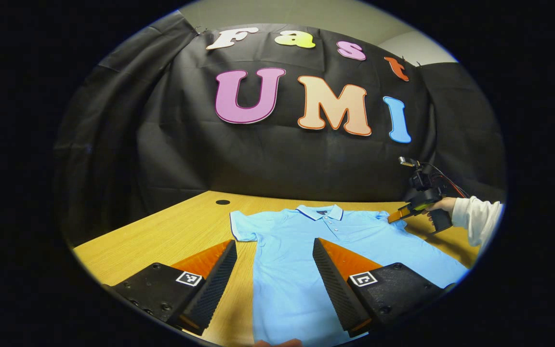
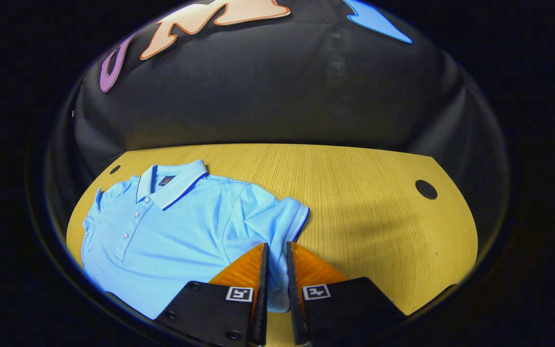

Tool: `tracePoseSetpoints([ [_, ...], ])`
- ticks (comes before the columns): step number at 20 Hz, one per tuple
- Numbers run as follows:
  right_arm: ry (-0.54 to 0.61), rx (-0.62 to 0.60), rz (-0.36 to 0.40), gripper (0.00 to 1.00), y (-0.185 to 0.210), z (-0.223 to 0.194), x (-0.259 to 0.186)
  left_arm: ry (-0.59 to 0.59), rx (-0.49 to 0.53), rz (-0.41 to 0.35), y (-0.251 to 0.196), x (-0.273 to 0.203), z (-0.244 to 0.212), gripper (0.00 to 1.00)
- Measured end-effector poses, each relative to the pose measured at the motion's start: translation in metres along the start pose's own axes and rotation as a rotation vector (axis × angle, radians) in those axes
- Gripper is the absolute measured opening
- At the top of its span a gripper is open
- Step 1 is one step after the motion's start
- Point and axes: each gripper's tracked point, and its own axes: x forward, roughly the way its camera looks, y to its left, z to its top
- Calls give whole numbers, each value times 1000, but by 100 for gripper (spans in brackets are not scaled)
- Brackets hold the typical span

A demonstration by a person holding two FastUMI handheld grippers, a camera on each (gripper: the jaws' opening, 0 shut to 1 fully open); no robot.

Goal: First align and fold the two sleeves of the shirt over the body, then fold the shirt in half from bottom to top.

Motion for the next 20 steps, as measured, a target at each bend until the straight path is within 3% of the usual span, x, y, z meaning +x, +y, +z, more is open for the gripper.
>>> tracePoseSetpoints([
  [1,-7,1,-2,10,1,1,0,0,-2,-1,0,0,1,94],
  [2,1,12,-12,11,0,1,0,0,-5,-3,-1,0,1,95],
  [3,1,22,-11,4,4,2,-1,0,-6,-2,-1,0,2,95],
  [9,-96,-1,-1,4,23,32,-23,-6,0,9,2,0,2,94],
  [12,-167,-111,9,4,47,49,-46,-3,-12,12,3,1,-1,94],
  [15,-216,-165,104,4,105,51,-63,10,-20,22,5,1,-5,95],
  [20,-189,-229,228,4,179,22,-60,18,-35,40,15,-7,-12,95],
])
